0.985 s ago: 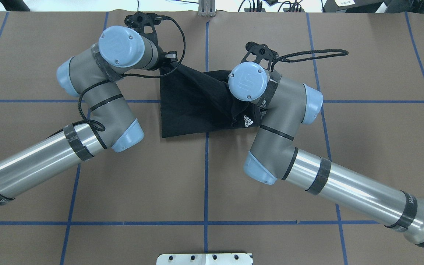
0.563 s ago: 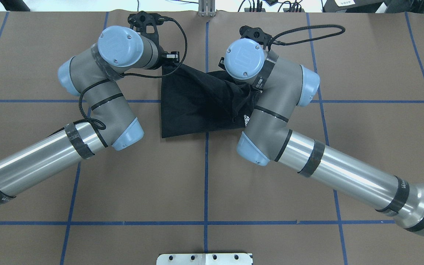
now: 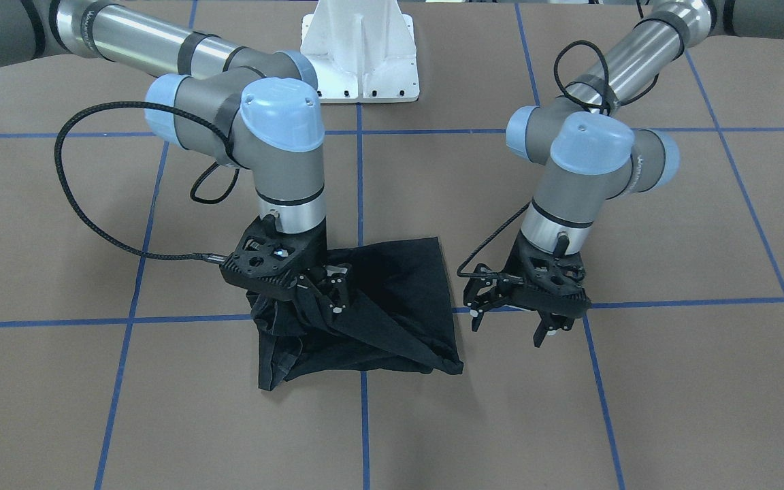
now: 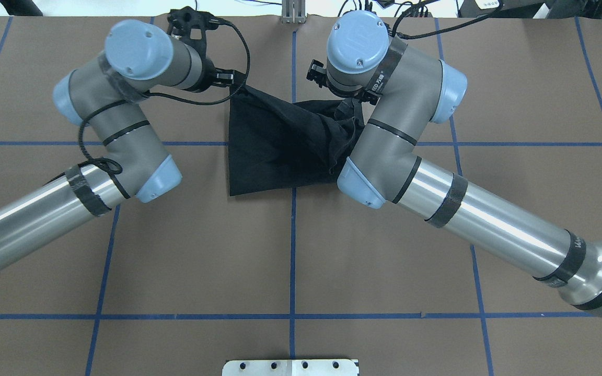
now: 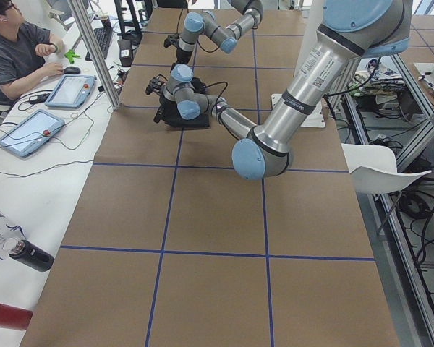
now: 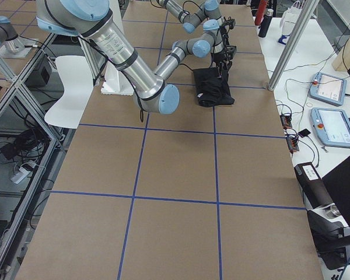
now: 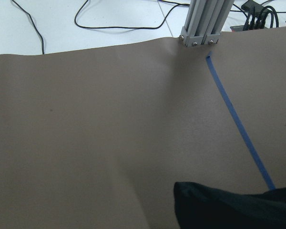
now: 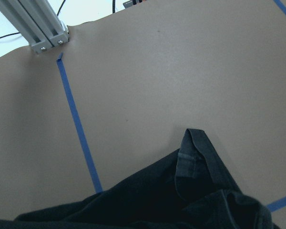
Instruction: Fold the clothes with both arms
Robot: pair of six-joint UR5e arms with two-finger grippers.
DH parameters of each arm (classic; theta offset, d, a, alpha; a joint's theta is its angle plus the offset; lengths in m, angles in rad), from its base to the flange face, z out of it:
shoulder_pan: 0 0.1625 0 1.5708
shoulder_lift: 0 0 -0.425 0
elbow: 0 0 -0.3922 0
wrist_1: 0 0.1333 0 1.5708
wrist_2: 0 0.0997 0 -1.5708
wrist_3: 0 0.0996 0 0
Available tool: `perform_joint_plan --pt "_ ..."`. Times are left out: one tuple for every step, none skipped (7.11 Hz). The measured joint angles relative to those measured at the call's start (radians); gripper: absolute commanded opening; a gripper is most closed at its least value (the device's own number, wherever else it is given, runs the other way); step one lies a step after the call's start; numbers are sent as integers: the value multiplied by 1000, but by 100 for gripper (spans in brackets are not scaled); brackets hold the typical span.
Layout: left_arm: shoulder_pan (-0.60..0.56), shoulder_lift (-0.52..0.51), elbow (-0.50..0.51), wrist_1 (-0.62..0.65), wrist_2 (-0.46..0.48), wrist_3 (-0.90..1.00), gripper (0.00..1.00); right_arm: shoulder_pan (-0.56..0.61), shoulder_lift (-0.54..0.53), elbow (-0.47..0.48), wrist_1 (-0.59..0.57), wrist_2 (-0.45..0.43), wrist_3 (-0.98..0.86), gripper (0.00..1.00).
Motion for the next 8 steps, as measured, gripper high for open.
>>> perform_joint_plan --pt "-8 15 -4 -13 -14 14 100 -39 15 1 -23 -30 44 7" --pt "-12 22 -6 -19 -22 19 100 -78 27 -1 -45 -56 90 3" --pt "-12 25 -6 -21 -25 21 100 -117 40 -5 -73 -79 137 2" --pt "-13 26 -7 -21 -26 21 100 -159 50 -14 -95 -115 175 2" --pt "-14 27 -7 -22 -27 21 100 -192 53 -30 -104 -149 196 2" --pt "-14 28 -8 -22 -27 21 100 -208 52 -52 -106 -168 204 2" --pt "-14 31 -11 -22 -27 20 100 -214 51 -73 -106 -183 204 2" --pt "-14 36 -18 -22 -27 20 100 -214 49 -92 -104 -202 198 2"
